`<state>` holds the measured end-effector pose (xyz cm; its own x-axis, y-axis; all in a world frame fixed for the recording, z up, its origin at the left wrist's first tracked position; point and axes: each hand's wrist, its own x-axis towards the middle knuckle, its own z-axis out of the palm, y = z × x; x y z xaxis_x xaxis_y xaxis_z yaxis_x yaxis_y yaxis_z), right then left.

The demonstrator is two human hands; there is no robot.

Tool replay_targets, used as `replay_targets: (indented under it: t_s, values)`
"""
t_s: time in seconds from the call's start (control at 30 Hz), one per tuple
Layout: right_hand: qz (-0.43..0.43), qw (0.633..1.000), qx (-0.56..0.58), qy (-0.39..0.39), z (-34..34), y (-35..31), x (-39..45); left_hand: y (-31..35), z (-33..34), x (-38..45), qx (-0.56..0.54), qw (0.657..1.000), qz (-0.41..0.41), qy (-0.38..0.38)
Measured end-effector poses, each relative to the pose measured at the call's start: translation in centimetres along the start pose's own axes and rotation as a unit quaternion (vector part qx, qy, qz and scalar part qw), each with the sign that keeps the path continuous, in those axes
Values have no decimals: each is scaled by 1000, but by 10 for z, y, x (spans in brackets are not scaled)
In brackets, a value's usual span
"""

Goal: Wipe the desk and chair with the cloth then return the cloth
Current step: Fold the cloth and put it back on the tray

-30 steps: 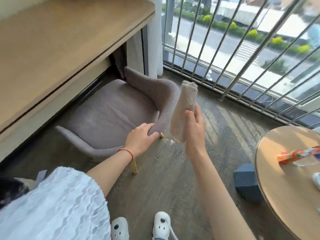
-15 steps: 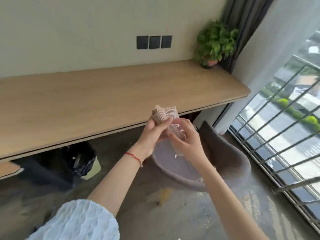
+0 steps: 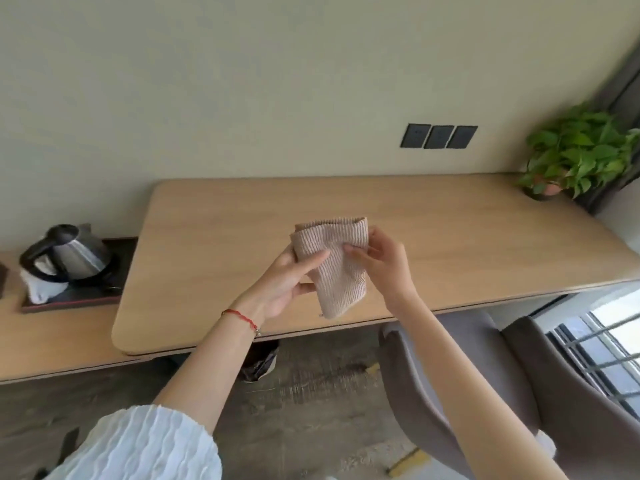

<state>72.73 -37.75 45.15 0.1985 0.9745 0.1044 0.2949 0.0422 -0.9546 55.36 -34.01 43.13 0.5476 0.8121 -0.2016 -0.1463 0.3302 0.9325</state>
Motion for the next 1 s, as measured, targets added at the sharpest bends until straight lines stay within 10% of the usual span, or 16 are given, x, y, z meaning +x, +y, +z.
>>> replay_targets:
  t_s: [0.4, 0.73, 1.0]
  values:
    - [-205, 941, -105, -249, 162, -76, 166, 46, -206, 20, -34, 989, 63, 130]
    - [-268, 930, -174, -183, 338, -62, 225, 58, -375, 14, -95, 938, 107, 316]
    - [20, 953, -138, -269, 473, -15, 219, 64, -539, -9, 183, 966, -23, 180]
